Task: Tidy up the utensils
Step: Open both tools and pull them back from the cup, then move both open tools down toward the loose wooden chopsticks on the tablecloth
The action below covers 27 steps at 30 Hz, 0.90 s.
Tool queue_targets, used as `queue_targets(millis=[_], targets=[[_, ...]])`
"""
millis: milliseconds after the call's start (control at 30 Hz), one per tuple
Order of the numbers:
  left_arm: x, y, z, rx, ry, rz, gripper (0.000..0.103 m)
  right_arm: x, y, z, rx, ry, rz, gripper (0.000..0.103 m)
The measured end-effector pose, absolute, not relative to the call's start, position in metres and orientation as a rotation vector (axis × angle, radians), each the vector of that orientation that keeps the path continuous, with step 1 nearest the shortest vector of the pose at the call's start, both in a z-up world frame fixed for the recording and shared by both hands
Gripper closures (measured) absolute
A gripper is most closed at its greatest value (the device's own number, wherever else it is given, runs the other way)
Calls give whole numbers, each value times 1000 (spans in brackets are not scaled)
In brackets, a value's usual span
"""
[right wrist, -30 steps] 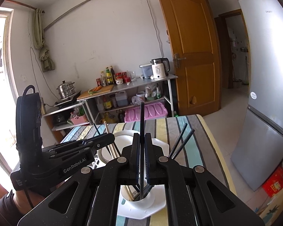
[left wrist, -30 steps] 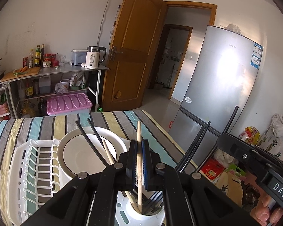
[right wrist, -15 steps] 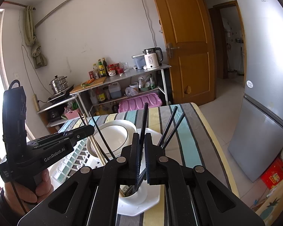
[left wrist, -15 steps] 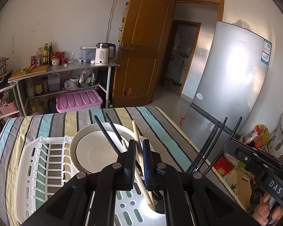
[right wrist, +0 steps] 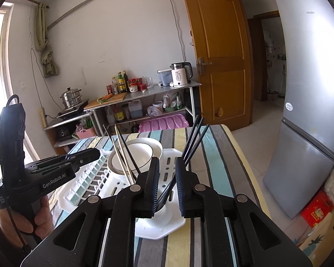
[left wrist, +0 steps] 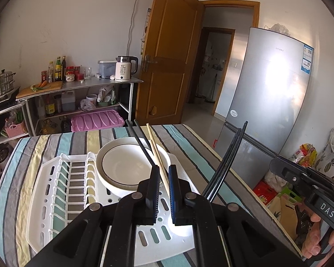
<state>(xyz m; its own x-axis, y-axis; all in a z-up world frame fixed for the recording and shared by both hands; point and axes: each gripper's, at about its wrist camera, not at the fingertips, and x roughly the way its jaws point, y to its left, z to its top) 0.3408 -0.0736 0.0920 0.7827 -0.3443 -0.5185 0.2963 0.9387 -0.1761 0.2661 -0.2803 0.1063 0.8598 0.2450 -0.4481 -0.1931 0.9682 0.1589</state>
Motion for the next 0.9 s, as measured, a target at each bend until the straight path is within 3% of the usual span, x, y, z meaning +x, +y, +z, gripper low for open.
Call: queue_targets(millis=[533,900], targets=[[203,-36,51,-62,606,-296,92,171,-253,72,73,506,261,80],[150,-14,29,-78,642,-267,89,125,-236,49,59,537,301,79]])
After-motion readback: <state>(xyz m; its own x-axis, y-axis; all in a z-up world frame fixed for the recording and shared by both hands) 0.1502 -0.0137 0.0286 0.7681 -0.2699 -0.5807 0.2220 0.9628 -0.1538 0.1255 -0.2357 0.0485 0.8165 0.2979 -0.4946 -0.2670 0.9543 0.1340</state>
